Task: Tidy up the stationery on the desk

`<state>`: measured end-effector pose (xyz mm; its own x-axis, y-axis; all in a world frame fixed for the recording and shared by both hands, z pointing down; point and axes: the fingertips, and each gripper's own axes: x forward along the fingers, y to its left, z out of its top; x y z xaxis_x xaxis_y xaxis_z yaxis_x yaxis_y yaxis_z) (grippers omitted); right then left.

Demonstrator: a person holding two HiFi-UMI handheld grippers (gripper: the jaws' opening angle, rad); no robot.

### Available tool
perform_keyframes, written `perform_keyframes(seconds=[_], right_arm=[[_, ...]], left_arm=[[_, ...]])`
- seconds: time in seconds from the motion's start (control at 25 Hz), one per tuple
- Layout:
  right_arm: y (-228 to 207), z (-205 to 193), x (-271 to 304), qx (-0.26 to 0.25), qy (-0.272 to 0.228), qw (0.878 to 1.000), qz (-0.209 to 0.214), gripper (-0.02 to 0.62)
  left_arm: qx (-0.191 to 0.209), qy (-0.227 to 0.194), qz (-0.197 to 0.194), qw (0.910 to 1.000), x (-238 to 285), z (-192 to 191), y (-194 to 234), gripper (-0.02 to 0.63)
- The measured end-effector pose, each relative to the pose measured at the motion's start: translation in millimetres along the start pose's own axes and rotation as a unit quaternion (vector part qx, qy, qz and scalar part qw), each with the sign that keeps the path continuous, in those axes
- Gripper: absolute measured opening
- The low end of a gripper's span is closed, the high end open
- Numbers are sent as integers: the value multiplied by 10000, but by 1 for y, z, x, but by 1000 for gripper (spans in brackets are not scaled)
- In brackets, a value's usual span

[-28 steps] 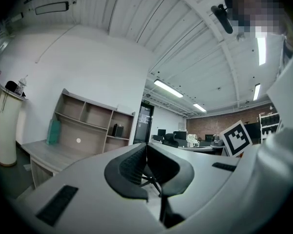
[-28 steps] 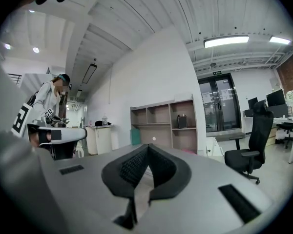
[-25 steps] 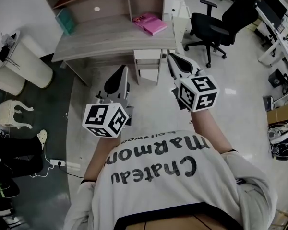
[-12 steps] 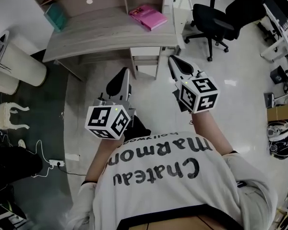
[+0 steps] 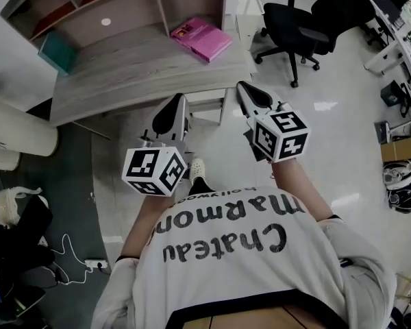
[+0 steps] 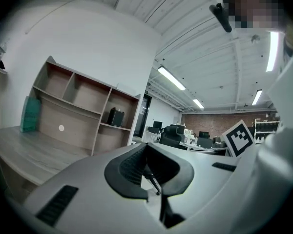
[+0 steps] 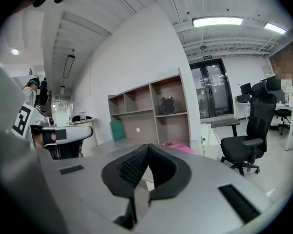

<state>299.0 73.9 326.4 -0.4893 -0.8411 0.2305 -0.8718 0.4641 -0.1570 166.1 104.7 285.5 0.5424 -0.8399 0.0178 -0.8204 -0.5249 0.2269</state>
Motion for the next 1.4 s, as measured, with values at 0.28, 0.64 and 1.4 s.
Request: perform_keyframes(seconds=[0.28, 0.64, 1.4], right_arm=[[-24, 34, 81, 321, -93, 9992, -196, 12], [-46, 67, 153, 352, -219, 9982, -433, 12], [-45, 66, 209, 456, -116, 9971, -597, 12]], left_arm=[[132, -4, -259, 9996, 69, 37, 62, 15], [141, -2, -400, 9991, 127, 61, 127, 15], [89, 90, -523, 9986, 151, 60, 186, 15]])
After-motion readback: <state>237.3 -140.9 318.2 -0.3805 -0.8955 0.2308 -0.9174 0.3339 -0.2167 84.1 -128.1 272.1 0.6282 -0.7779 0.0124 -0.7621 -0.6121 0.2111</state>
